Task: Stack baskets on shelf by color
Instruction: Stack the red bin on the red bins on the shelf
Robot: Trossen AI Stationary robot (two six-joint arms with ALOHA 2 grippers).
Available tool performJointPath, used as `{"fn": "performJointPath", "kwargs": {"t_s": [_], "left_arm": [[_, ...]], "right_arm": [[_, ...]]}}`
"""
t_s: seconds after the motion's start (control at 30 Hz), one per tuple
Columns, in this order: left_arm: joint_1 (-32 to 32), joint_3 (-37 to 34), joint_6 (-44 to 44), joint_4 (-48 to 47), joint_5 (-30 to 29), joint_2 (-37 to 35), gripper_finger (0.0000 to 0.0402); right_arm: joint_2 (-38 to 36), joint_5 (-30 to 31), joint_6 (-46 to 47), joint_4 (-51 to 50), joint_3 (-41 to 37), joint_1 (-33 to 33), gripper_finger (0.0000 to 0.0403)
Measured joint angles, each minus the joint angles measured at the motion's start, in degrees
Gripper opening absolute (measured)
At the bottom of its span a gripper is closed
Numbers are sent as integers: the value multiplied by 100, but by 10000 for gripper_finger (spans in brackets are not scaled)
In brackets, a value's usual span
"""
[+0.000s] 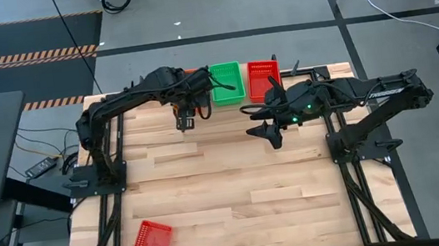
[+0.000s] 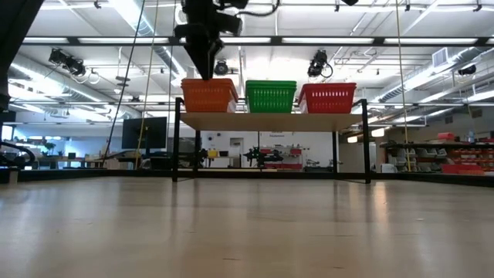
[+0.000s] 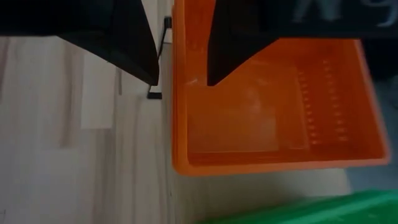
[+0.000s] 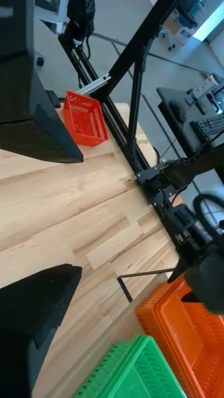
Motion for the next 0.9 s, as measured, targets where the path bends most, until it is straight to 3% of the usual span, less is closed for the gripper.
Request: {"fn": "performJointPath", "kwargs": {"t_s": [0.2,0.47,0.67,0.9], "left_arm": [[-193,0,-358,11,6,-492,143],[-955,2,-1371,-34,1446,-1492,142],[-2090,9,-1829,-978,1852,-1909,142],[-3818,-20,-3004,-987,2050,-2082,140]], "right_arm": [[0,-107,-22,168,0,-3,283],[124,-439,-12,656,0,-32,283],[817,-984,194,1037,1,94,279],[1640,-1306,459,1591,-4,426,279]]}}
